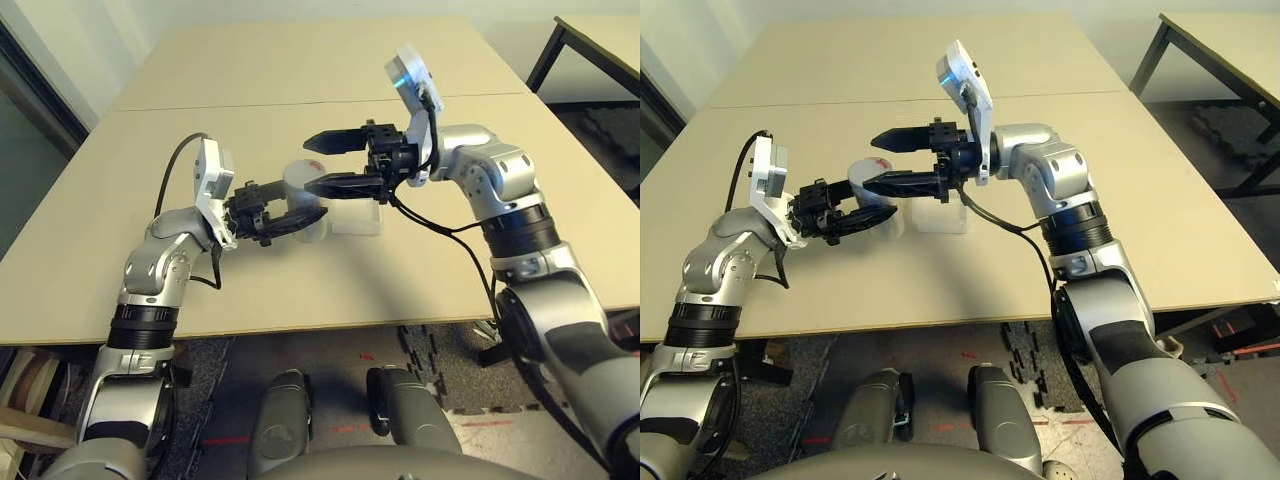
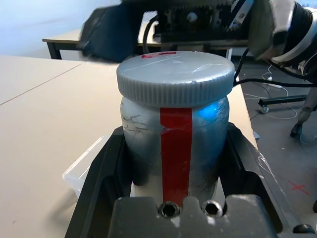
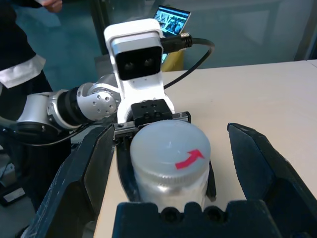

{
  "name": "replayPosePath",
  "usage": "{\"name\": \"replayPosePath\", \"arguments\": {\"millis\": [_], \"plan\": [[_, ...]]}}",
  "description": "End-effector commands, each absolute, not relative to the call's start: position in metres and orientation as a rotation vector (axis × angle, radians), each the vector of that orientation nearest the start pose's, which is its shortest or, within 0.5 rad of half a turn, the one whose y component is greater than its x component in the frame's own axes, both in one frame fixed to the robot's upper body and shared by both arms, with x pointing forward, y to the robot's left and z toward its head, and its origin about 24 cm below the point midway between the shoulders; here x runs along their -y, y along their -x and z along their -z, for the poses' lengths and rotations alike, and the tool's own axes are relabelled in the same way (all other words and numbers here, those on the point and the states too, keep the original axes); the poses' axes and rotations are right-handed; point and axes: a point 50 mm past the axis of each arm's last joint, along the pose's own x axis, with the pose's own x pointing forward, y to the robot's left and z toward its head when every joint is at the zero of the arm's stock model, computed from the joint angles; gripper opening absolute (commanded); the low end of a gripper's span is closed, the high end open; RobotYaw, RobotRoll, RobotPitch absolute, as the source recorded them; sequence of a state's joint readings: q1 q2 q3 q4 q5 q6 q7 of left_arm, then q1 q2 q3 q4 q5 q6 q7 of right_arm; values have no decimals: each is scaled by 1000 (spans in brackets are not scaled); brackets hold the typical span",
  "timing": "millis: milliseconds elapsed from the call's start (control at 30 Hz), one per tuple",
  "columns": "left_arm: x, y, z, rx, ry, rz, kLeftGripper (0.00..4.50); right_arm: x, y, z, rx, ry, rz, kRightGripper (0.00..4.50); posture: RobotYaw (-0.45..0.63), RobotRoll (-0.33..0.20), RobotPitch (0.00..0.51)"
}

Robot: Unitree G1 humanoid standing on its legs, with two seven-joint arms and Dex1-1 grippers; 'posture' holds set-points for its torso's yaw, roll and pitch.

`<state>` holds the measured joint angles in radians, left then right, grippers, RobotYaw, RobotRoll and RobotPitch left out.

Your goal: Pour the medicine from the bottle into the box.

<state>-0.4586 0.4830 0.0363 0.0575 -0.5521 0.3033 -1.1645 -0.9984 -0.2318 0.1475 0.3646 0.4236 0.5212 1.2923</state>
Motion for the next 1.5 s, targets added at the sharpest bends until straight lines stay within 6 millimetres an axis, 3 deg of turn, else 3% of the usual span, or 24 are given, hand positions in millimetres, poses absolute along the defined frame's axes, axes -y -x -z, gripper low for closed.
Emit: {"name": "replayPosePath", "arguments": {"millis": [33, 367, 867, 1267, 1500], "plan": [[-170, -296, -157, 129, -9, 1261, 2593, 46, -334, -222, 18, 50, -1673, 4500, -6, 0, 81], [-170, -294, -158, 129, -12, 1262, 2593, 31, -332, -220, 34, 29, -1695, 4500, 5, 0, 80], [-166, -295, -158, 141, -2, 1267, 2593, 28, -341, -215, 27, 9, -1654, 4500, 8, 0, 77], [-169, -296, -159, 144, -8, 1260, 2593, 61, -354, -210, 6, 21, -1557, 4500, 2, 0, 77], [-170, -298, -160, 145, -8, 1259, 2593, 95, -355, -212, 0, 25, -1488, 4500, -7, 0, 74]]}}
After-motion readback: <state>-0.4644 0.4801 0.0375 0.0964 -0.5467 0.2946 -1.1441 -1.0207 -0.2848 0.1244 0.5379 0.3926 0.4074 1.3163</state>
